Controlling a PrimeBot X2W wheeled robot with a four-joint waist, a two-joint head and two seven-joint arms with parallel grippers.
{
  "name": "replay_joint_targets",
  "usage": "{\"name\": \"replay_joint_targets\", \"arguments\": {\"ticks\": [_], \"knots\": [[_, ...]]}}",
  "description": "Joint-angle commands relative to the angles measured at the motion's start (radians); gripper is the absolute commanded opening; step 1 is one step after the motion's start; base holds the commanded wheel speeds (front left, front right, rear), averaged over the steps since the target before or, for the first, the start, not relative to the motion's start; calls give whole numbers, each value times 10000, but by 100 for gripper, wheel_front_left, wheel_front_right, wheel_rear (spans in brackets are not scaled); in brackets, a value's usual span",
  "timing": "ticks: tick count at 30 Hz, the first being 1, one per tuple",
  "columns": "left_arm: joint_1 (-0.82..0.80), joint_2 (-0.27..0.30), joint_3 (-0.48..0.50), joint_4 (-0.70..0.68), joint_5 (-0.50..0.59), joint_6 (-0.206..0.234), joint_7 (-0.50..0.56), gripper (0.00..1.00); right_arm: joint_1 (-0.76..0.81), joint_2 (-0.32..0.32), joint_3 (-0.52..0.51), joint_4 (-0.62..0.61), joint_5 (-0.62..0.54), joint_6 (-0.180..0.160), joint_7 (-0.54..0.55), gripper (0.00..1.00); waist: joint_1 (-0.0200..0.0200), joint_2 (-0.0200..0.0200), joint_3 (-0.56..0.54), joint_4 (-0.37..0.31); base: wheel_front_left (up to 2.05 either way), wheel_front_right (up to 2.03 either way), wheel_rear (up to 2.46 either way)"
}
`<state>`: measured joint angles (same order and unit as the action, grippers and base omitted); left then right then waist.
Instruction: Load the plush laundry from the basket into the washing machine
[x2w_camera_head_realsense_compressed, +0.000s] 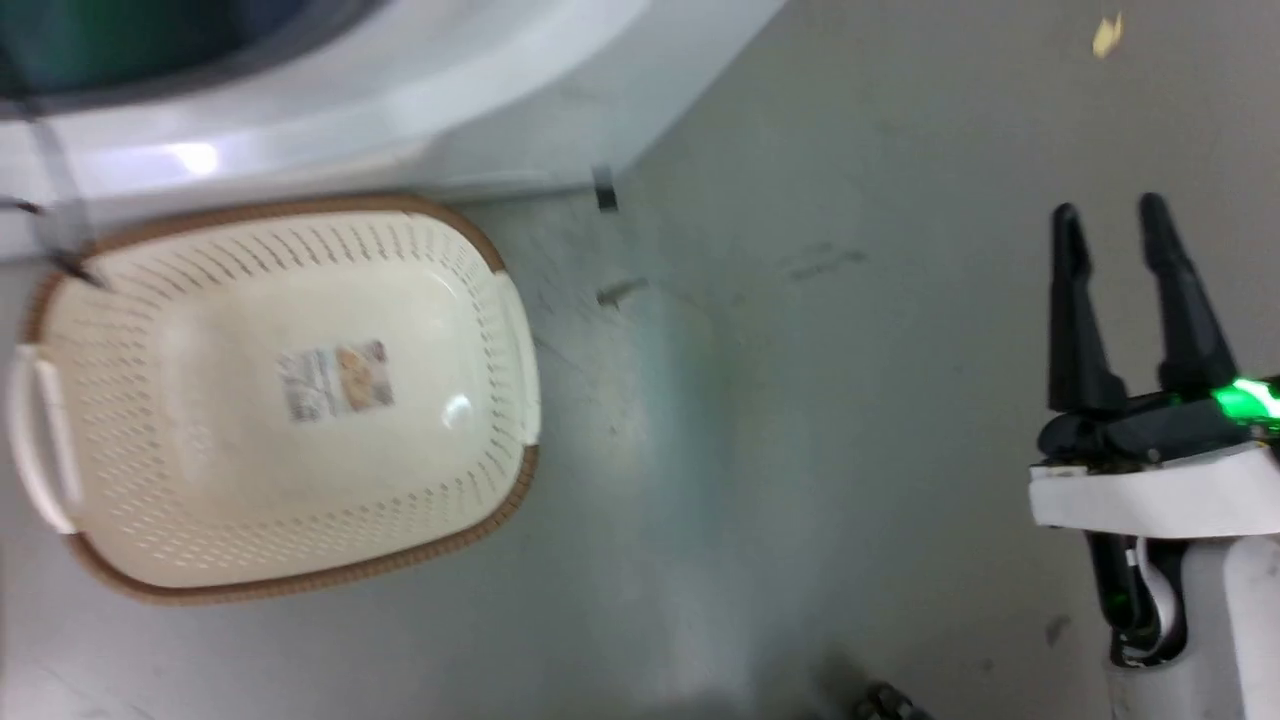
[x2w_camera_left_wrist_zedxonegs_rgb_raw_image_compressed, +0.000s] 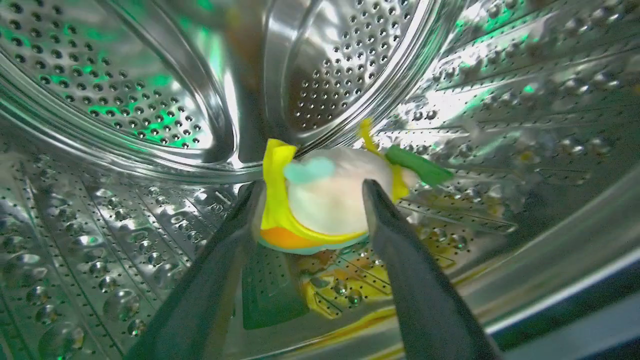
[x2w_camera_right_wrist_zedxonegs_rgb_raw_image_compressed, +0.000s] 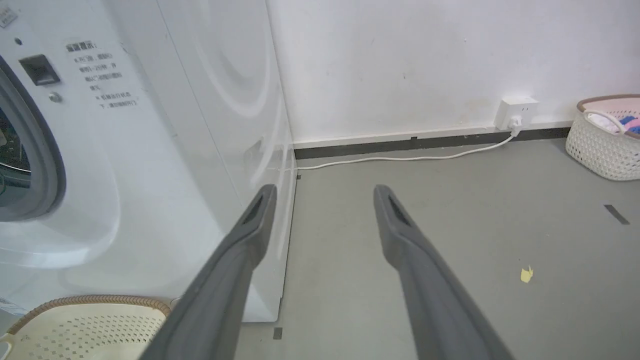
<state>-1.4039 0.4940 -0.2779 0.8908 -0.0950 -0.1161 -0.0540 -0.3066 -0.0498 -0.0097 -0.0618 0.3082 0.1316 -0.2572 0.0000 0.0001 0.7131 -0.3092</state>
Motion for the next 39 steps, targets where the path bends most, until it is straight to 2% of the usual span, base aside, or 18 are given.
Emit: {"name": "replay_joint_targets", "arguments": {"ticks": [1,5,9,15,18,24,28,32,39], "knots": [[467,-161,1,104,-124,64,-461,100,128,-4,-134,-116,-166,-9,-46,100,0,-1,-886,439,0,0,0],[1783,-754,78,179,-447,395,-1640,100,568,-4,-435,-205,-609,-9,-46,100,0,-1,-2164,958,0,0,0],[3373,-1551,498,-400,-1195,555,-2017,100,1103,-4,-363,-197,-1101,-9,-46,100,0,-1,-3422,1506,0,0,0],[6410,-2122,1112,-2770,-1905,587,-2073,100,2046,-4,-363,-75,-1557,-9,-46,100,0,-1,-5122,2195,0,0,0],[8090,-2272,1472,-4146,-2058,830,-2075,100,2499,-4,-373,-34,-1658,-9,-46,100,0,-1,-5723,2409,0,0,0],[11247,-2604,1820,-6429,-1857,1579,-2076,100,3101,-4,-226,33,-1743,-9,-46,100,0,-1,-6339,2714,0,0,0],[12719,-2814,1845,-7479,-1606,1928,-2077,100,3423,-4,-184,116,-1750,-9,-46,100,0,-1,-6575,2958,0,0,0],[13655,-3007,1616,-7957,-1194,1872,-2077,100,3839,-4,-209,190,-1764,-9,-46,100,0,-1,-6807,3232,0,0,0],[14395,-3545,1542,-8310,-868,1756,-2077,100,4160,-4,-212,199,-1810,-9,-46,100,0,-1,-6905,3469,0,0,0]]}}
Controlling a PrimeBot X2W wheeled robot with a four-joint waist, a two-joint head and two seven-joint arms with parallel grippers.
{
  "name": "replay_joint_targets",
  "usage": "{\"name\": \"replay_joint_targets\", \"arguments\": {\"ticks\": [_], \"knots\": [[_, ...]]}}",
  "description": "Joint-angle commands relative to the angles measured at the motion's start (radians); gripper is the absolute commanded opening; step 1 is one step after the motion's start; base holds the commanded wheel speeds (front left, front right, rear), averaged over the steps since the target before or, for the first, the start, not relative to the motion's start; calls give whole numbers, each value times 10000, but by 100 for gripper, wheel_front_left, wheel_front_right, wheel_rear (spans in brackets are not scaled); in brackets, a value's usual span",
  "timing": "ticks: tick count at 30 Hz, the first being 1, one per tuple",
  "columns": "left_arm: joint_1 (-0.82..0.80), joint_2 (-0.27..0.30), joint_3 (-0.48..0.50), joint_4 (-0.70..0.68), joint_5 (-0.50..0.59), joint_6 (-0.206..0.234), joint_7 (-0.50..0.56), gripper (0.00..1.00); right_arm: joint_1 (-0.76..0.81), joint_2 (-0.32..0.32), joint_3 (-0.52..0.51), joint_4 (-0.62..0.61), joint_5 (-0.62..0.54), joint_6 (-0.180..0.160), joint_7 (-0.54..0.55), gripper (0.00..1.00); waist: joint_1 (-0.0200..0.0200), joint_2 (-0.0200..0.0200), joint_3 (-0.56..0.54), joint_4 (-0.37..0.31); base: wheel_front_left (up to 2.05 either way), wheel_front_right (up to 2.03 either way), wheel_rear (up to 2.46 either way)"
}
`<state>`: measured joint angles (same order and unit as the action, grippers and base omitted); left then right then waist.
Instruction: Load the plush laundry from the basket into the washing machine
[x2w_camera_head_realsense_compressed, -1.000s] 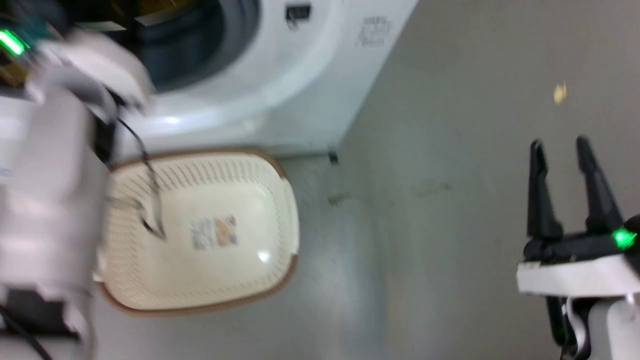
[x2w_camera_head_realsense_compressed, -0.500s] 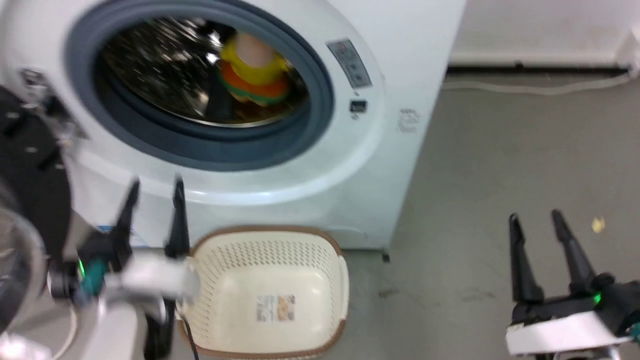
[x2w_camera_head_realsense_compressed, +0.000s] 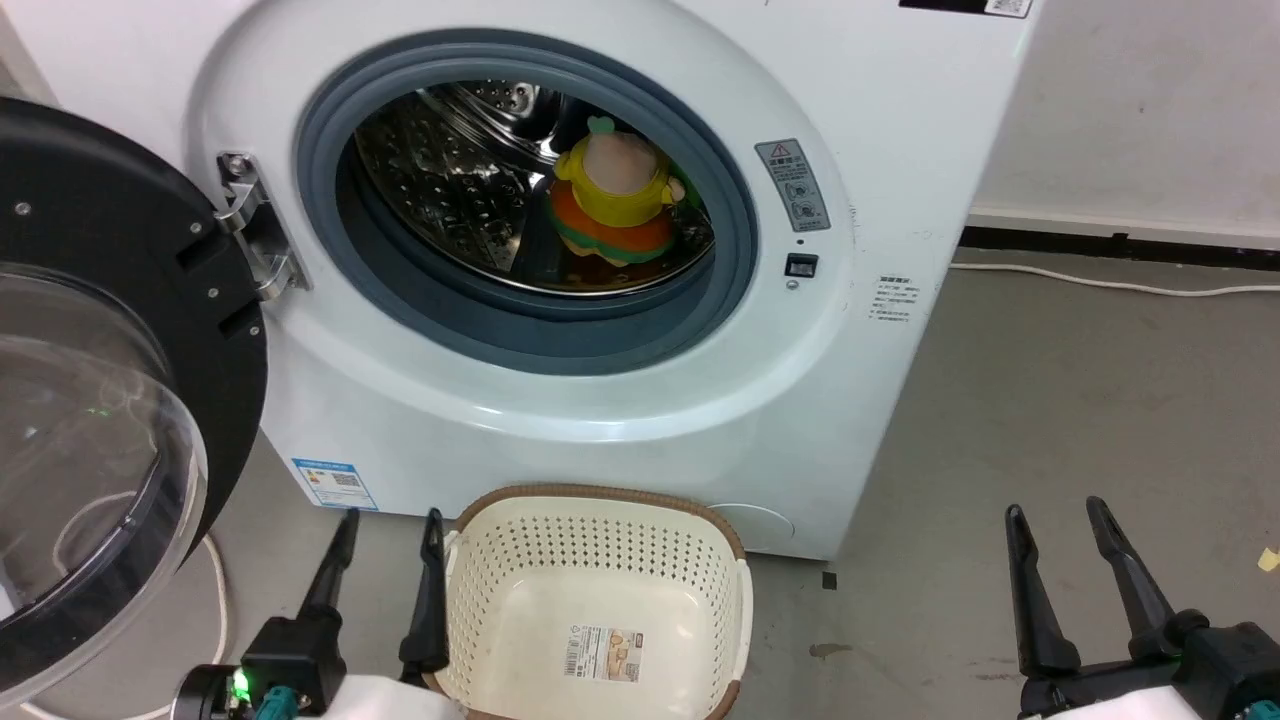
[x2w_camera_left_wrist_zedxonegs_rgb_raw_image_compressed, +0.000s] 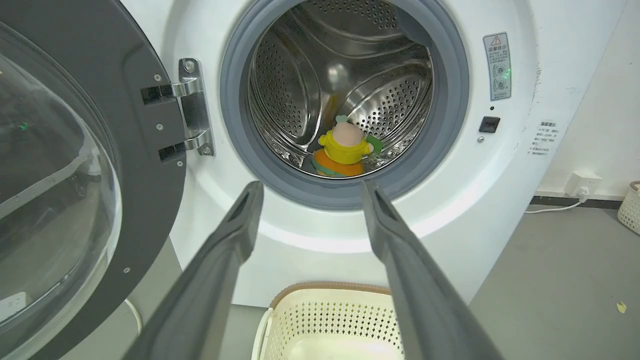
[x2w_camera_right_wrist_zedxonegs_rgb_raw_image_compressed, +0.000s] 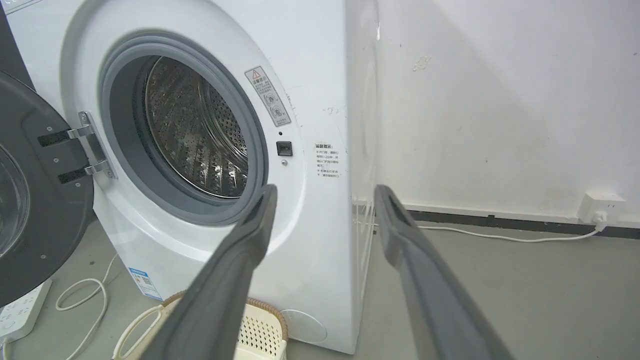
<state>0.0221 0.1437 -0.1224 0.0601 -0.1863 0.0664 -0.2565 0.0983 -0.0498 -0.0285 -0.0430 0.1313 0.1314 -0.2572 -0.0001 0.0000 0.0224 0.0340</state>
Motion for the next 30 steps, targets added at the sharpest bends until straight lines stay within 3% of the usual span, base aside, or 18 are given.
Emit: {"name": "replay_joint_targets", "arguments": {"ticks": [1,7,8,30], "knots": [[168,-92,14,29,78,-97,-52,100,112,-4,-30,25,-26,-7,-46,100,1,0,-4,56,0,0,0],[260,-387,323,-8,195,-290,-52,100,161,-4,8,115,29,-7,-46,100,1,0,-51,123,0,0,0],[178,-391,328,2,173,-309,0,0,4,0,12,84,17,0,0,0,1,0,-51,125,0,0,0],[116,-468,473,-84,431,-389,399,0,-154,-1,58,137,-188,0,398,0,2,0,-77,56,0,0,0]]}}
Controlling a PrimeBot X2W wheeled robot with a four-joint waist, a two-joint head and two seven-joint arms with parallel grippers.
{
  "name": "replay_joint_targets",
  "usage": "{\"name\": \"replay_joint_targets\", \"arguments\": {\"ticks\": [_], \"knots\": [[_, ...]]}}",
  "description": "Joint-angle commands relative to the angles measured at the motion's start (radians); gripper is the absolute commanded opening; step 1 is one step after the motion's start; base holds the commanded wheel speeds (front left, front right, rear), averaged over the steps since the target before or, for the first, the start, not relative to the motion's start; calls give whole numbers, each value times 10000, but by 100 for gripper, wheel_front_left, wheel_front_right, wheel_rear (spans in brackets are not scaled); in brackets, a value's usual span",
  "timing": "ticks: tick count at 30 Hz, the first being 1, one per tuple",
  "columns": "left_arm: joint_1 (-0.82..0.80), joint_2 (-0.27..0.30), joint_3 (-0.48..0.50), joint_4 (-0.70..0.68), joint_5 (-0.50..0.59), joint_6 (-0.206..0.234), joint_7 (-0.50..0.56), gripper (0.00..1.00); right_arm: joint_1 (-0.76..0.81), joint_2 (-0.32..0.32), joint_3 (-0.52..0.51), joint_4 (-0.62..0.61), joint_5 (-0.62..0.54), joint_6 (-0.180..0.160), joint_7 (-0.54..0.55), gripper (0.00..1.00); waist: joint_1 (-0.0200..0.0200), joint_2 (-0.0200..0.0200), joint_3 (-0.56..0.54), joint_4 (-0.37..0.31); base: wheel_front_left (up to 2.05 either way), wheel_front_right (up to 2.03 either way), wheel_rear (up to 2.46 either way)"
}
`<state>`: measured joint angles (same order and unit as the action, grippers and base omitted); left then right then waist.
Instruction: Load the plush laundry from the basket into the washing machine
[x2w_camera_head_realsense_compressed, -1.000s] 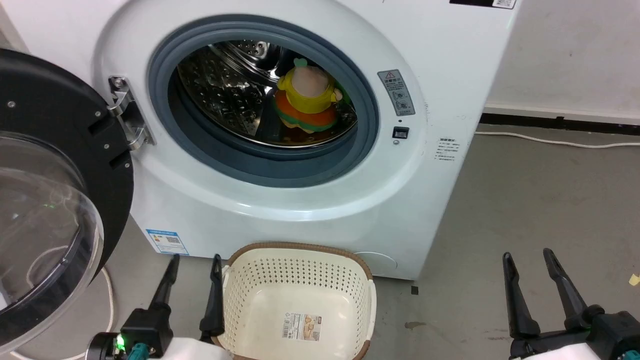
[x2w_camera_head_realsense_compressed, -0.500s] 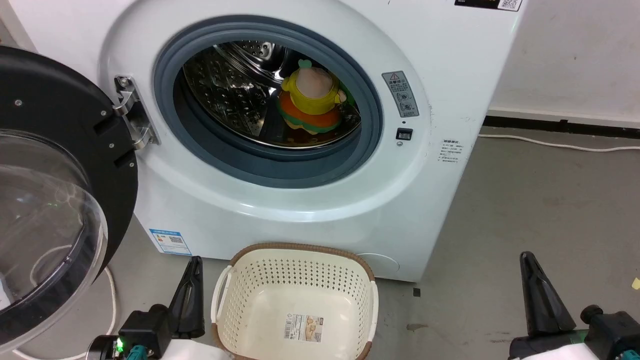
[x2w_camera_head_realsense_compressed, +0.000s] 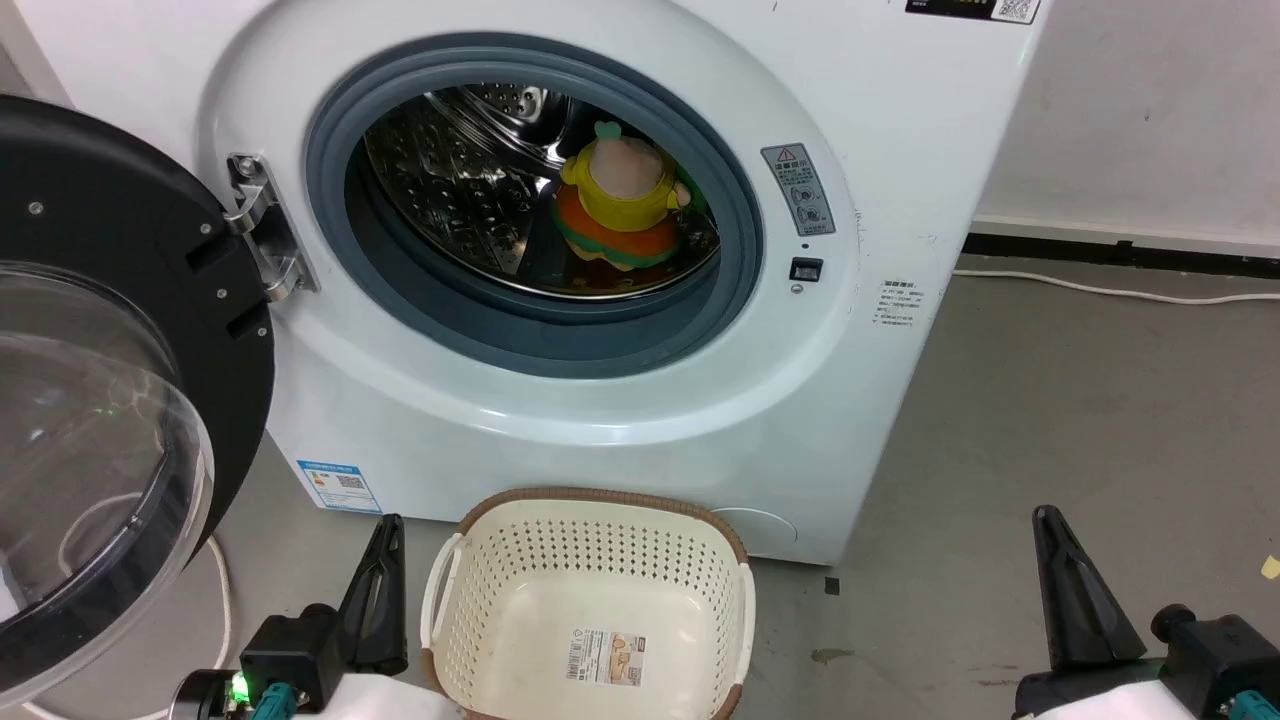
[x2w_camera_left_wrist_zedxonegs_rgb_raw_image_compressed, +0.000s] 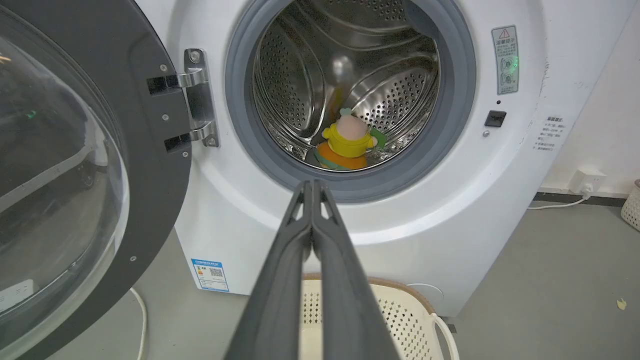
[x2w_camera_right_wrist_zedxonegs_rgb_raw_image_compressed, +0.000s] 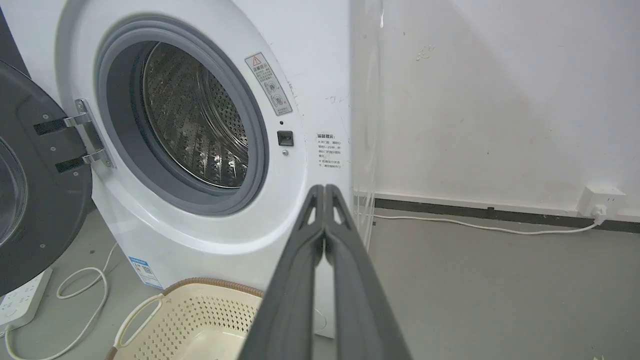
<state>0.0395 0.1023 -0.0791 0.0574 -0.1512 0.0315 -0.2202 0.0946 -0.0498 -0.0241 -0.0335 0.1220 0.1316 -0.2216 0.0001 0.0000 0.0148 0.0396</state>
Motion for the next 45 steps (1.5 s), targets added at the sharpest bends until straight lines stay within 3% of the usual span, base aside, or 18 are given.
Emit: {"name": "replay_joint_targets", "arguments": {"ticks": [1,45], "knots": [[-61,-58,47,-62,94,-43,57,0,-124,-1,16,44,-106,-2,62,0,0,0,-2,-4,0,0,0],[-208,-261,373,-286,715,-162,997,0,-484,-2,115,171,-594,-5,1006,0,0,0,-66,-176,0,0,0]]}}
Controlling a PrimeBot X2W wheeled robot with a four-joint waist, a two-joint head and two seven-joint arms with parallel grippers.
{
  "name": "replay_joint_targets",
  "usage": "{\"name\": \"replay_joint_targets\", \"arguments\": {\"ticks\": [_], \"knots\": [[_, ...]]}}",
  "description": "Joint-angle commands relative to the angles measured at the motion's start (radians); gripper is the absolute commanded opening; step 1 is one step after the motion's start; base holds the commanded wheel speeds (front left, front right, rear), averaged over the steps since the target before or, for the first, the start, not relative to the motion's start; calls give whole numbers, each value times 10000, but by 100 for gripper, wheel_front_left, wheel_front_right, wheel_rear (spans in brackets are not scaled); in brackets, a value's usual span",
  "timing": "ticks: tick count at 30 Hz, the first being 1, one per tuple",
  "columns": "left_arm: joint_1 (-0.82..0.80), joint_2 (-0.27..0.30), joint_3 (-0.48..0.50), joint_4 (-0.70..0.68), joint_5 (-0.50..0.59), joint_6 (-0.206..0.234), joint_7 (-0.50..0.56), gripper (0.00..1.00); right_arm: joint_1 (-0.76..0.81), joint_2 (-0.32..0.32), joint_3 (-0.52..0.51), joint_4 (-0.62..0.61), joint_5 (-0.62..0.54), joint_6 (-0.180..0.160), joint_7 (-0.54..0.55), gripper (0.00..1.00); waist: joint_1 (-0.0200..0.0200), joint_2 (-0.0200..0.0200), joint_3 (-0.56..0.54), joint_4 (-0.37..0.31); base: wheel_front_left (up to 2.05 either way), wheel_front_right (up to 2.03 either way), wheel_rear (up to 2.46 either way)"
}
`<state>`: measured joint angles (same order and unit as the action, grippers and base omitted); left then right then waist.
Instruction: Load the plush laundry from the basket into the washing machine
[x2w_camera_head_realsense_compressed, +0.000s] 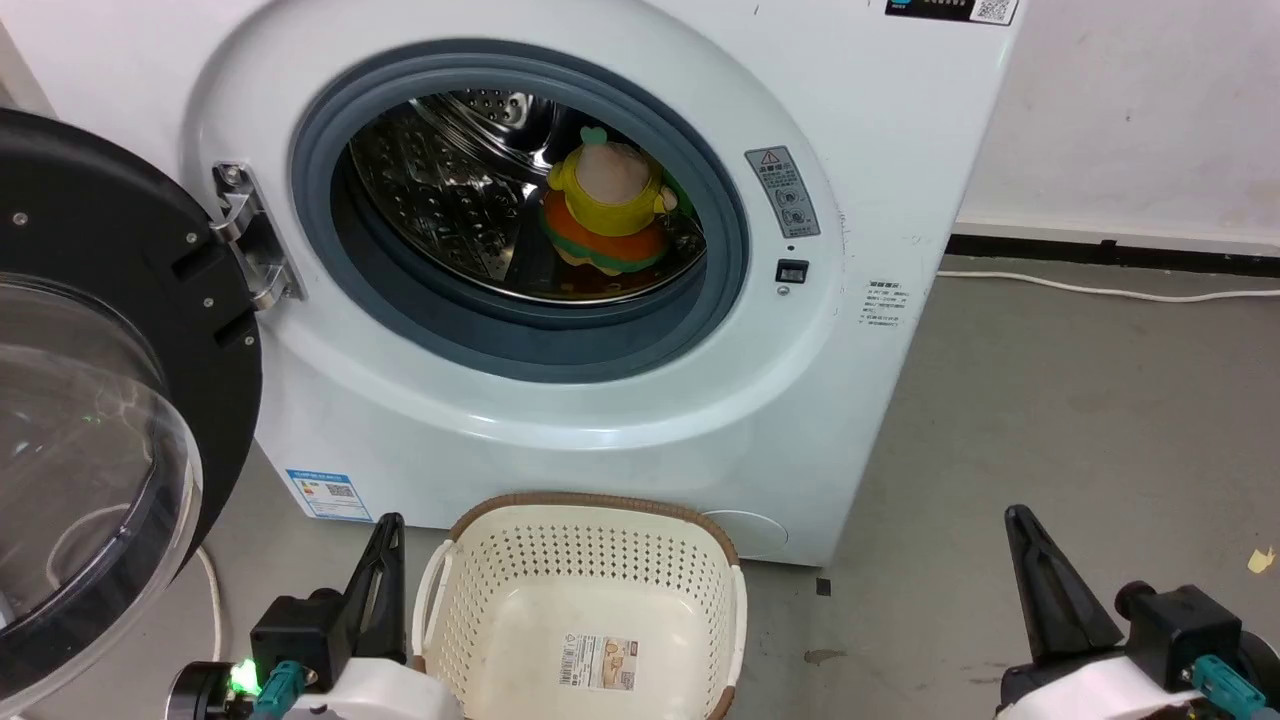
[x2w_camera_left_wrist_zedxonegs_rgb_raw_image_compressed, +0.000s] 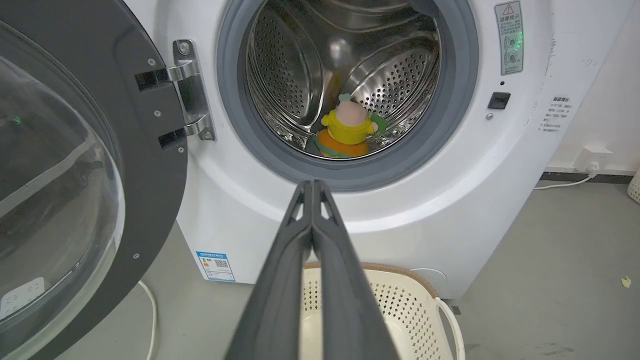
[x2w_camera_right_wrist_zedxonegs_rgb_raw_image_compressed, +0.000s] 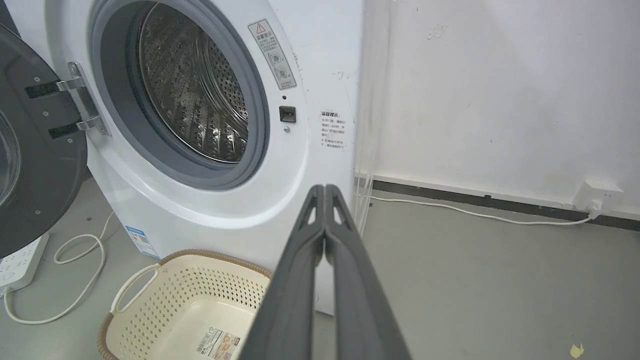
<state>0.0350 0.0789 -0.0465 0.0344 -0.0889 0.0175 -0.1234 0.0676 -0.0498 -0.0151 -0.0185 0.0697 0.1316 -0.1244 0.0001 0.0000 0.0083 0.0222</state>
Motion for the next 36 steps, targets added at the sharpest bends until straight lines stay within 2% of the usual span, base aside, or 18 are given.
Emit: {"name": "replay_joint_targets", "arguments": {"ticks": [1,36], "knots": [[-166,-31,54,-61,105,-25,49,0,-222,-2,27,25,-82,-5,54,0,-1,0,-2,-6,0,0,0],[-280,-190,309,-237,591,-118,784,0,-504,-4,103,124,-463,-8,792,0,-1,0,-52,-140,0,0,0]]}}
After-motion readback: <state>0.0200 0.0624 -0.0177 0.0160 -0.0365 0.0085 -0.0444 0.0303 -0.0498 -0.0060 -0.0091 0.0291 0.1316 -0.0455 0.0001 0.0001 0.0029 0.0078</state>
